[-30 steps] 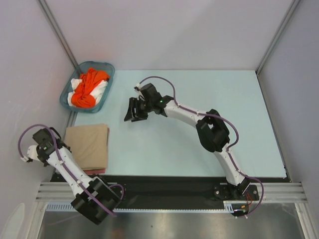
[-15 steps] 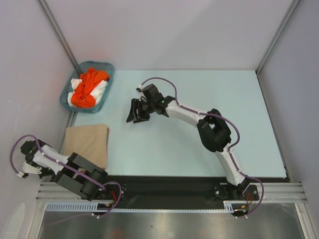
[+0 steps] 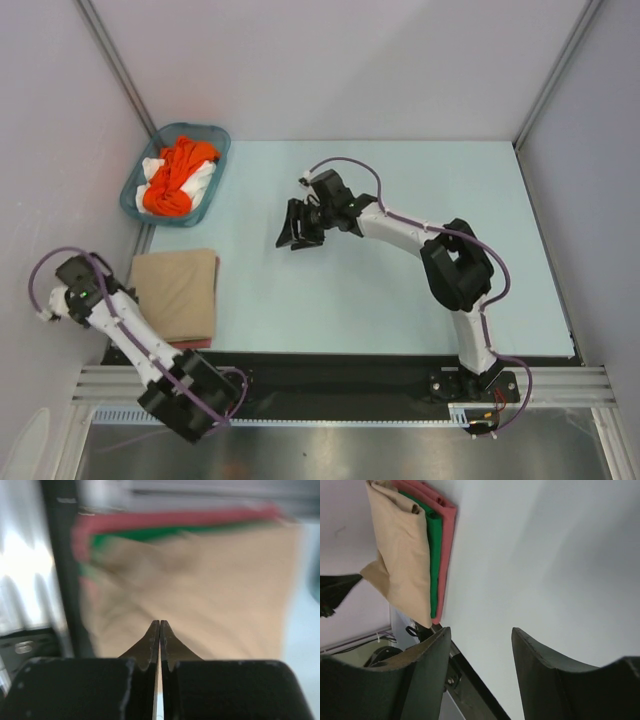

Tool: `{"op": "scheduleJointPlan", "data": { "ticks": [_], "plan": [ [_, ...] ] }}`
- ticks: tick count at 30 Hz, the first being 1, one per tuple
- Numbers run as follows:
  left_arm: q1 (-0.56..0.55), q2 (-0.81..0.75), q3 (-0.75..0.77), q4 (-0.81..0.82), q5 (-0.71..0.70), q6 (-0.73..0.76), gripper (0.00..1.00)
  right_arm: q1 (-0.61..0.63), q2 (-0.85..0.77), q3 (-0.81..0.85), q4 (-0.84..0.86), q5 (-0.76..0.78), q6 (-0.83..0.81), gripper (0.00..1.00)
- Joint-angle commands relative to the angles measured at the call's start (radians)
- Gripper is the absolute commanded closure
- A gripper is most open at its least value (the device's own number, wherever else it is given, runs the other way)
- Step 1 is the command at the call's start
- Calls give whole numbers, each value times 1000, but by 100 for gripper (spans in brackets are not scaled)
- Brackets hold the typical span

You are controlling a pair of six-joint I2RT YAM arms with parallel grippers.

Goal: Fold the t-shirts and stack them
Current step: Neatly place the folded tshirt to the corner, then reset both grippers

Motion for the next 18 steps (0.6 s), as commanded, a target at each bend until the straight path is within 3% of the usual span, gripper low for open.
{"op": "scheduleJointPlan", "data": {
  "ticks": [1,2,3,5,6,8,9,12,15,17,18],
  "plan": [
    [-251,-90,30,-36,81,-95,97,-12,-131,-87,10,-5,14,42],
    [-324,-119,7,62,118,-156,95,-20,-156,-119,21,5,24,41],
    [-472,-151,-16,117,167,-199,92,-27,-183,-157,39,9,53,41],
    [-623,-193,-62,277,177,-285,86,-64,-291,-310,102,27,91,40],
    [-760,-187,-69,324,186,-297,82,-79,-335,-372,119,29,123,40],
    [-887,-130,-37,371,187,-279,80,-128,-462,-513,136,45,136,40],
    [-1018,-110,-17,373,166,-265,76,-145,-505,-554,133,53,142,39],
    [-1210,-64,16,384,178,-213,73,-185,-688,-713,147,65,163,38],
    [-1351,-84,-81,543,322,-202,66,-208,-905,-904,134,107,208,35],
    [-1424,-96,-183,690,397,-210,61,-225,-1024,-1024,200,133,324,34],
    [-1491,-105,-217,726,408,-219,57,-243,-1161,-1156,225,145,368,33]
  ]
}}
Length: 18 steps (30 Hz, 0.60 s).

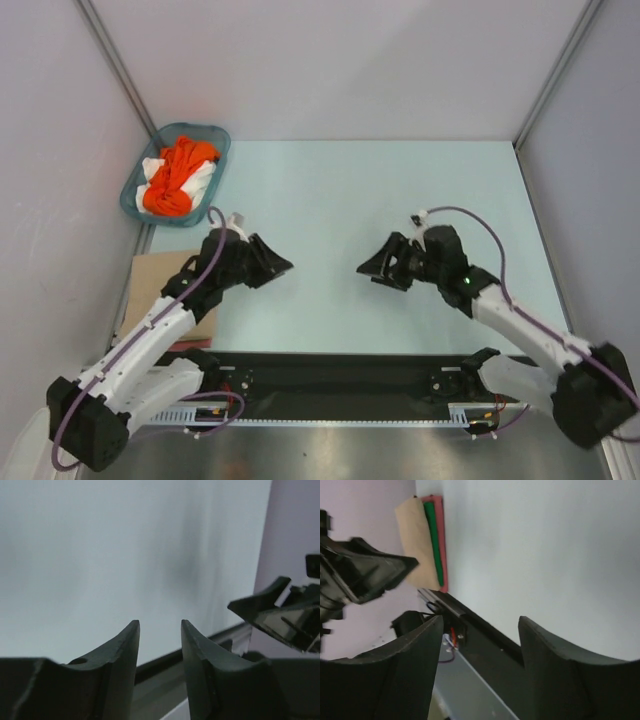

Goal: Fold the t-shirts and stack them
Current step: Reset both grippers

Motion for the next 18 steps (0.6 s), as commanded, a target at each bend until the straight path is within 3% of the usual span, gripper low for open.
{"op": "scheduleJointPlan", "data": {
  "ticks": [1,6,7,11,16,18],
  "plan": [
    [-146,-31,-158,263,158,-39,54,-33,-251,-246,109,86,182,31],
    [-220,-41,-426,742,344,-220,36,-113,-642,-488,45,168,337,27],
    [-221,-46,-506,891,359,-252,31,-124,-767,-544,17,174,359,26],
    [-229,-58,-675,1211,405,-398,19,-156,-1050,-670,-60,179,481,21],
    [-229,-72,-907,1653,396,-540,6,-155,-974,-756,113,71,495,15],
    [-229,-116,-904,1646,434,-536,3,-158,-946,-758,158,48,477,7]
  ]
}}
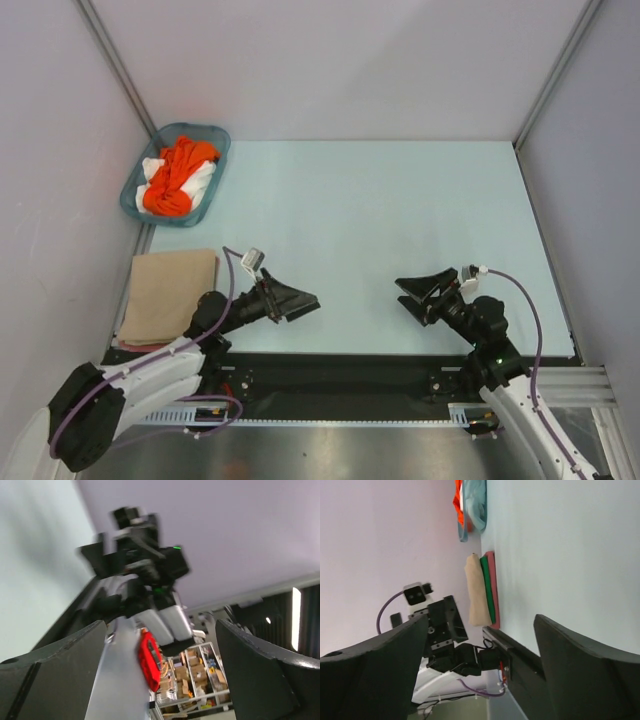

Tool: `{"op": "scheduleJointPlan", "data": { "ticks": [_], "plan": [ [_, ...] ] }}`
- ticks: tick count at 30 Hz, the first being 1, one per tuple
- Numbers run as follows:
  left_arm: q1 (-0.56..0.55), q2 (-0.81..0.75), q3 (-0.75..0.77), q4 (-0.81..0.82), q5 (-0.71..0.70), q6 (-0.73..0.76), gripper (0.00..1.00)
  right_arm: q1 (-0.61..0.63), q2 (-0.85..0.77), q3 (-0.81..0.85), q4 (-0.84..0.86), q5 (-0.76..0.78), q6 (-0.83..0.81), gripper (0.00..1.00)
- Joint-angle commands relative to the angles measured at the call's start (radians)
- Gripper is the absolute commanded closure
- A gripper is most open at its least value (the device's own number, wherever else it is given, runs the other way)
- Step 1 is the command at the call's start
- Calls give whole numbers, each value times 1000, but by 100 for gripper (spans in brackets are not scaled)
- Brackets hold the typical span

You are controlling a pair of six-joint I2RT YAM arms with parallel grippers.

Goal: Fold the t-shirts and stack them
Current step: Reset both grippers

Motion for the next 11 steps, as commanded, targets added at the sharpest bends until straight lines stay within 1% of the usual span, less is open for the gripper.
{"op": "scheduleJointPlan", "data": {
  "ticks": [1,2,3,6,8,9,10,11],
  "plan": [
    [-7,-73,-247,310,81,-81,3,-4,35,-141,113,-65,19,3],
    [-8,-101,-247,299,87,-79,1,-4,41,-141,116,-80,13,1],
    [-7,-152,-249,290,88,-79,0,-7,43,-141,121,-88,16,0],
    [4,-228,-249,260,98,-90,0,-14,47,-141,118,-131,24,0],
    [13,-280,-249,262,110,-116,0,-9,35,-142,156,-178,21,0],
    [16,-291,-247,280,111,-133,0,-7,12,-142,185,-201,36,0],
    [19,-297,-249,355,108,-155,0,-9,0,-147,300,-229,53,0],
    [18,-291,-247,409,95,-216,0,-6,-17,-153,391,-290,77,0]
  ]
}}
